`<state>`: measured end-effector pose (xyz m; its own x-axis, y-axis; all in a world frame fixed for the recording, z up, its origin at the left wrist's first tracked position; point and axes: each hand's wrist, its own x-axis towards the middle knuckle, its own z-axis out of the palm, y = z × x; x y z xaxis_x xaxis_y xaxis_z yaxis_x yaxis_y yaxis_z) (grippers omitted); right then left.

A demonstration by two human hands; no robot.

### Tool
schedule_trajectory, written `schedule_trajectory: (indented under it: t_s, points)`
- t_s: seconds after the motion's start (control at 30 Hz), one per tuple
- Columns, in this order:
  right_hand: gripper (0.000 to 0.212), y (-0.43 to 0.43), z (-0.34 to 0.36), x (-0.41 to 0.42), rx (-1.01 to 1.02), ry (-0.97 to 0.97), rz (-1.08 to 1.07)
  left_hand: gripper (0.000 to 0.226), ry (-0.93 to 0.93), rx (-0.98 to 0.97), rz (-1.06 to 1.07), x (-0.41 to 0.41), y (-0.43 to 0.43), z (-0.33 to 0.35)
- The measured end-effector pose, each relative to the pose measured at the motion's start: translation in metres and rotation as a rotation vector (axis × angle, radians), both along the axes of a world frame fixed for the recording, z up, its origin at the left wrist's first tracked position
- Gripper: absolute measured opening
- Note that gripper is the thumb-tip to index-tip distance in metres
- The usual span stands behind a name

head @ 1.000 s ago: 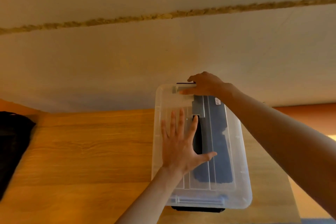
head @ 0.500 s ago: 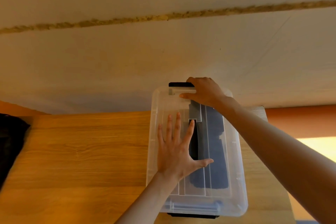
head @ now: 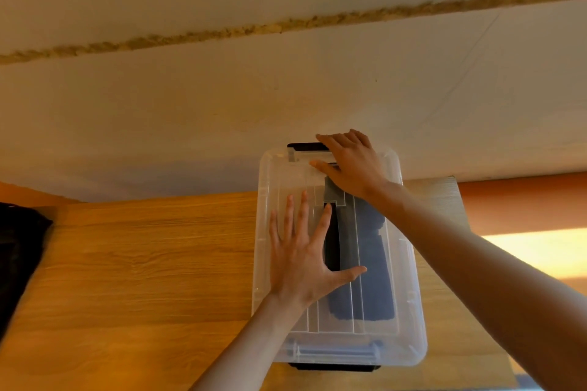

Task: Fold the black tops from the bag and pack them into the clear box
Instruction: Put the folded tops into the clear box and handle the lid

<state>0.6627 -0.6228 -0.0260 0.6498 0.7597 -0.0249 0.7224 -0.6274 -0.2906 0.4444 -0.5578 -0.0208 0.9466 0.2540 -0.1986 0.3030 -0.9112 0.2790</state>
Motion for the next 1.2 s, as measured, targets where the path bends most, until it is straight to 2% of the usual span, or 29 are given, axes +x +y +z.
schedule_trajectory:
  t_s: [0.13,0.23,0.33,0.5,0.7,0.87,0.97,1.07,1.13,1.2]
  points:
    - [0.090,-0.040,0.008,-0.046,0.059,0.065,-0.029,0.110,0.010,-0.113,-0.120,-0.019,0.009,0.014]
    - [0.095,-0.080,0.013,-0.099,0.010,0.089,0.065,0.113,-0.013,-0.094,-0.322,-0.054,0.009,0.018]
    - [0.100,-0.117,0.014,-0.153,-0.005,0.092,0.143,0.117,-0.025,-0.055,-0.433,-0.092,0.003,0.019]
    - [0.110,-0.164,0.010,-0.217,-0.037,0.016,0.219,0.122,0.002,0.054,-0.482,-0.136,0.002,0.010]
    - [0.116,-0.189,-0.014,-0.253,-0.145,-0.181,0.271,0.099,-0.141,0.127,-0.480,-0.140,0.007,-0.002]
    - [0.103,-0.192,-0.021,-0.256,-0.010,-0.246,0.253,0.083,-0.199,0.179,-0.570,-0.148,0.013,-0.007]
    - [0.116,-0.193,-0.023,-0.258,-0.095,-0.271,0.285,0.079,-0.208,0.176,-0.568,-0.151,0.011,-0.008]
    - [0.125,-0.194,-0.029,-0.263,-0.170,-0.311,0.277,0.099,-0.189,0.172,-0.567,-0.155,0.008,-0.010]
    - [0.120,-0.193,-0.031,-0.263,-0.127,-0.326,0.283,0.114,-0.172,0.213,-0.571,-0.159,0.006,-0.013]
    - [0.113,-0.195,-0.029,-0.263,-0.093,-0.313,0.323,0.119,-0.167,0.229,-0.560,-0.161,0.005,-0.014]
